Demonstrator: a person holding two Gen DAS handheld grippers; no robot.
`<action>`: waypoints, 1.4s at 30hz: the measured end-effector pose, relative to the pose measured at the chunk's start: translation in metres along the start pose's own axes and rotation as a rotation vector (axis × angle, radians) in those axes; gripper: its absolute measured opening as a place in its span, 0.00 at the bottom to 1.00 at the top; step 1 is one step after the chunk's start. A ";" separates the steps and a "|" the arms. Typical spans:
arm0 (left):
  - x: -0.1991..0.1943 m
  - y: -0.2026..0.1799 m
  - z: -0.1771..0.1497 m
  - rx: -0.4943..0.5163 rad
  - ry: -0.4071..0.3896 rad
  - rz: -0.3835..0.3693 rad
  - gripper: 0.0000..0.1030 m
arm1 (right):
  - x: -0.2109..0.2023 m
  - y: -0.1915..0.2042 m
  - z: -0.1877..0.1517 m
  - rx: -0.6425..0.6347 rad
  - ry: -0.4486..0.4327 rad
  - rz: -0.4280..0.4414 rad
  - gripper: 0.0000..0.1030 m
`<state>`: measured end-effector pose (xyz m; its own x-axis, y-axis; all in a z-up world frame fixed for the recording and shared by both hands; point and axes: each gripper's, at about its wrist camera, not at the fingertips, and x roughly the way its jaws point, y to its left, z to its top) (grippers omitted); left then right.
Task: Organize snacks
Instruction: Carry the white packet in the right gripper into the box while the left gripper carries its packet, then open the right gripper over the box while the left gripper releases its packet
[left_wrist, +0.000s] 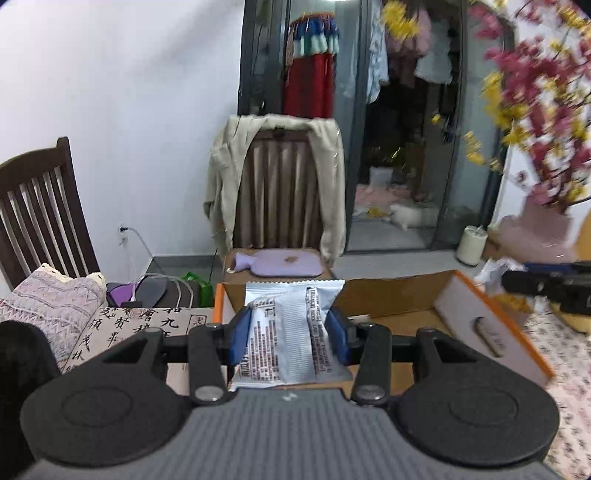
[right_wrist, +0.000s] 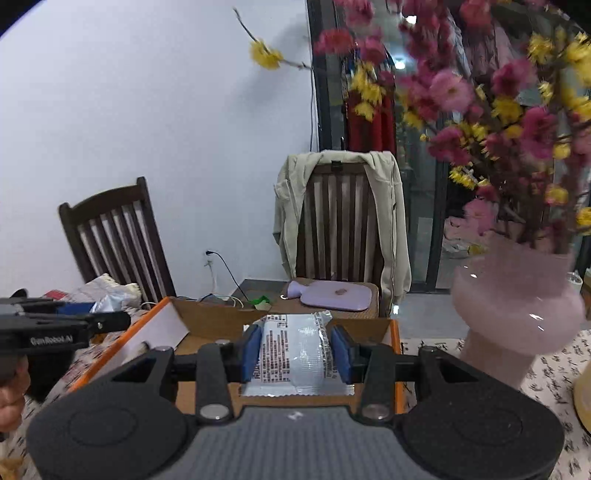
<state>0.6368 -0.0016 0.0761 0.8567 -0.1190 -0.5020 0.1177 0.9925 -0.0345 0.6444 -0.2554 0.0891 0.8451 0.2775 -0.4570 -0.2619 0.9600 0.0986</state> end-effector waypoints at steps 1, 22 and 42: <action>0.012 0.003 0.002 -0.007 0.025 0.012 0.43 | 0.010 -0.002 0.003 0.001 0.009 -0.007 0.39; 0.120 0.000 0.008 0.020 0.237 0.059 0.68 | 0.150 -0.029 -0.011 0.074 0.290 -0.174 0.44; -0.010 -0.003 0.020 0.022 0.106 -0.013 0.80 | 0.030 0.020 0.006 0.012 0.139 -0.177 0.77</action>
<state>0.6384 -0.0041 0.0987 0.7972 -0.1270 -0.5901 0.1406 0.9898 -0.0231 0.6670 -0.2273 0.0828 0.8049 0.0982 -0.5853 -0.1092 0.9939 0.0167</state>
